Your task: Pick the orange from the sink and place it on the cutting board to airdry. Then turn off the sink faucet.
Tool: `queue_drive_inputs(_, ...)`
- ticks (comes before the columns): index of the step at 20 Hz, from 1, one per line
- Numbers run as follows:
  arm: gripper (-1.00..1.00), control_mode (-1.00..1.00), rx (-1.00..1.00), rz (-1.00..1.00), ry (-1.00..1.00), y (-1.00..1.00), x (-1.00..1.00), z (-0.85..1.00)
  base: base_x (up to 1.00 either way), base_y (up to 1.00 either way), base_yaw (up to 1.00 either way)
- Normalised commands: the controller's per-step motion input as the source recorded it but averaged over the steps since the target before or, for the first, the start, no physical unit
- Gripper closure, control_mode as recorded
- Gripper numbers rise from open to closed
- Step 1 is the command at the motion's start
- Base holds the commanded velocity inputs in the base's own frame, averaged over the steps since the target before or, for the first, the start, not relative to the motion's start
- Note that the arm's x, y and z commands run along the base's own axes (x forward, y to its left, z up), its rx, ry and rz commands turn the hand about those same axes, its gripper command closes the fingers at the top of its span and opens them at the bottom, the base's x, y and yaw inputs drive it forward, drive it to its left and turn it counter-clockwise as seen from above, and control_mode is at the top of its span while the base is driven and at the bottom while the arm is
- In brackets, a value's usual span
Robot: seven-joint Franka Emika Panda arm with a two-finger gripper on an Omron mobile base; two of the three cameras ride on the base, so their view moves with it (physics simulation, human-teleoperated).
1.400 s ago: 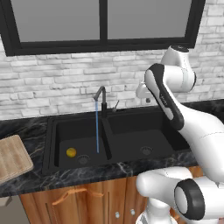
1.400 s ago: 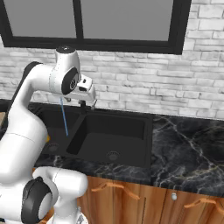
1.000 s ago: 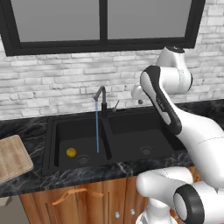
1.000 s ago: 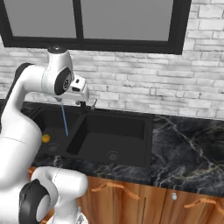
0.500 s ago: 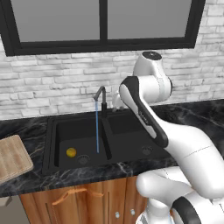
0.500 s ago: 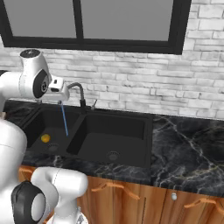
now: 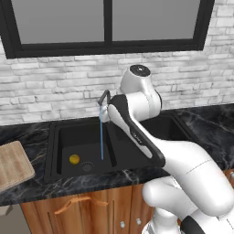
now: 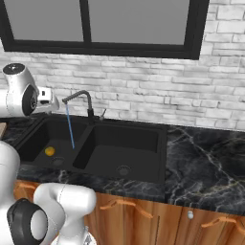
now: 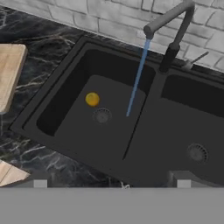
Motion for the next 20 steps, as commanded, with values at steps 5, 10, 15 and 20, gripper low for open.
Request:
queue_drive_inputs(5,-1.0,-1.0,0.0,0.18,-0.01,0.43,0.01,-0.26,0.0,0.0,0.0)
queue_drive_inputs(10,-1.0,-1.0,0.0,0.07,0.0,0.22,0.02,-0.34,0.0,0.0,0.0)
queue_drive_inputs(15,-1.0,-1.0,0.0,0.01,0.0,0.2,0.13,-0.41,0.0,0.0,0.0)
queue_drive_inputs(20,-1.0,-1.0,0.0,0.02,0.0,0.2,0.18,-0.25,0.0,0.0,0.0)
